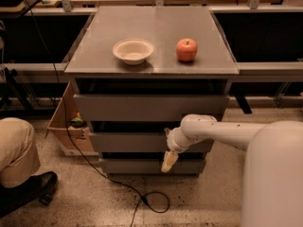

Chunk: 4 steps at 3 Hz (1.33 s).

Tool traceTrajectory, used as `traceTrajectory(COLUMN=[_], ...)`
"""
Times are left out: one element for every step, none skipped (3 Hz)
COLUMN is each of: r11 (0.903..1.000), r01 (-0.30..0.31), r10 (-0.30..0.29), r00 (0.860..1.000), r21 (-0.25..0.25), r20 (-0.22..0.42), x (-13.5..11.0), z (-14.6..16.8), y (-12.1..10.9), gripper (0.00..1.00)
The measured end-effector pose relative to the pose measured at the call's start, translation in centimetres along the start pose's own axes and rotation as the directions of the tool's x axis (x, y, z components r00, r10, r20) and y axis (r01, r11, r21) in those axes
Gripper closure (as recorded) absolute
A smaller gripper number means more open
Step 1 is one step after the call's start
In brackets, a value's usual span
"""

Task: Open middle drawer

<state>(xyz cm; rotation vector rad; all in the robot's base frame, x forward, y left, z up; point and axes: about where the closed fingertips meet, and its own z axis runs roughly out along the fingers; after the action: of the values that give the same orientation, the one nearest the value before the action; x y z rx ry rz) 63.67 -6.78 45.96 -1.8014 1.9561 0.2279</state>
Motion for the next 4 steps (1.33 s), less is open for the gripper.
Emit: traceTrajectory(r11=[0.9995,0.9987,0.9986,0.9983], r01=[-0.011,-0.023,-0.034,-0.041], r10=[0.011,0.023,0.034,0.04], r00=[1.0,1.0,0.999,0.999], r21=[0.031,0.045,0.039,0.041], r20=[-0.005,0.001,0.015,0.026], x=[0.5,0.5,0.5,0.4], z=[1.6,3.3,4.3,3.6], y=[-2.2,-3.8,-3.9,-2.9], gripper=[0.0,0.0,0.14,0.29])
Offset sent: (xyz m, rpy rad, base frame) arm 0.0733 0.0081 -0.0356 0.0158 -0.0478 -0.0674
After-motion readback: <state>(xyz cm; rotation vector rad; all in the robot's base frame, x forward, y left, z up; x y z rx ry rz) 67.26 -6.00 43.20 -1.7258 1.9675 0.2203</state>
